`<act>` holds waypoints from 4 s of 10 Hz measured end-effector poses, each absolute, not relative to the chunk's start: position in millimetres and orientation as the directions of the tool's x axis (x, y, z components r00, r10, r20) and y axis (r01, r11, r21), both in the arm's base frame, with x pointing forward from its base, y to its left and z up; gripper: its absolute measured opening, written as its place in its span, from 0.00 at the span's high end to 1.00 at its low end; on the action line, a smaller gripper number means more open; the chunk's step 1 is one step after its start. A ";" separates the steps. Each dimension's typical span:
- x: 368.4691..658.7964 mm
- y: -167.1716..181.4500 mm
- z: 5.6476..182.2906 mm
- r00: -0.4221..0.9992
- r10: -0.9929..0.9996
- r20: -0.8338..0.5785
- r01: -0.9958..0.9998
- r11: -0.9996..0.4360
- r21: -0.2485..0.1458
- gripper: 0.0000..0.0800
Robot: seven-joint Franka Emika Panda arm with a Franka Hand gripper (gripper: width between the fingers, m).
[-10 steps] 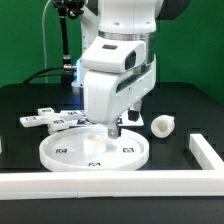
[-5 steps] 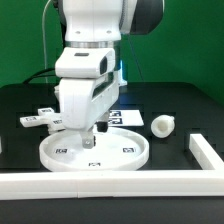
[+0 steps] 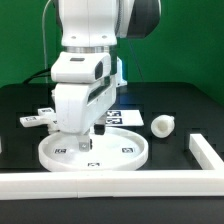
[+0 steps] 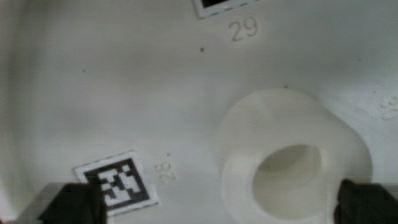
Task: Assemble round table
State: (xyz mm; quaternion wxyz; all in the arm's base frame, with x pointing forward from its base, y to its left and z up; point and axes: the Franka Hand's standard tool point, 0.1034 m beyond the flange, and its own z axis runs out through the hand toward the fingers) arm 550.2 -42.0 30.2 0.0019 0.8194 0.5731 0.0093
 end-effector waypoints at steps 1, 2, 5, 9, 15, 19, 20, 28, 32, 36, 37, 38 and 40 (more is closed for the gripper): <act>550.4 -39.9 31.3 0.347 0.938 0.013 0.938 -0.347 0.012 0.19; 549.9 -41.1 30.4 0.349 0.937 0.012 0.937 -0.349 0.010 0.19; 546.3 -40.2 30.9 0.350 0.937 0.011 0.937 -0.350 0.008 0.19; 528.4 -39.0 30.9 0.348 0.937 0.005 0.937 -0.348 -0.010 0.19; 527.2 -40.2 14.1 0.352 0.936 0.003 0.936 -0.352 -0.030 0.19; 526.9 -40.2 14.0 0.352 0.936 0.003 0.936 -0.352 -0.030 0.49; 526.9 -40.2 14.0 0.352 0.936 0.003 0.936 -0.352 -0.030 0.49; 551.7 7.1 14.1 0.294 0.955 0.044 0.956 -0.293 -0.015 0.49; 563.0 28.3 14.0 0.274 0.960 0.059 0.962 -0.273 -0.011 0.49; 565.9 33.2 14.5 0.266 0.962 0.059 0.964 -0.265 -0.025 0.49; 565.8 33.1 14.4 0.266 0.962 0.058 0.964 -0.265 -0.025 0.39; 565.8 32.8 14.4 0.267 0.962 0.058 0.964 -0.266 -0.025 0.39; 565.9 31.7 14.7 0.269 0.961 0.058 0.963 -0.268 -0.025 0.21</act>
Offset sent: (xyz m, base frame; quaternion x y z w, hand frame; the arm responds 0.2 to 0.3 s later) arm 0.0000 0.0000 0.0000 0.0000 0.0000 0.0000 1.0000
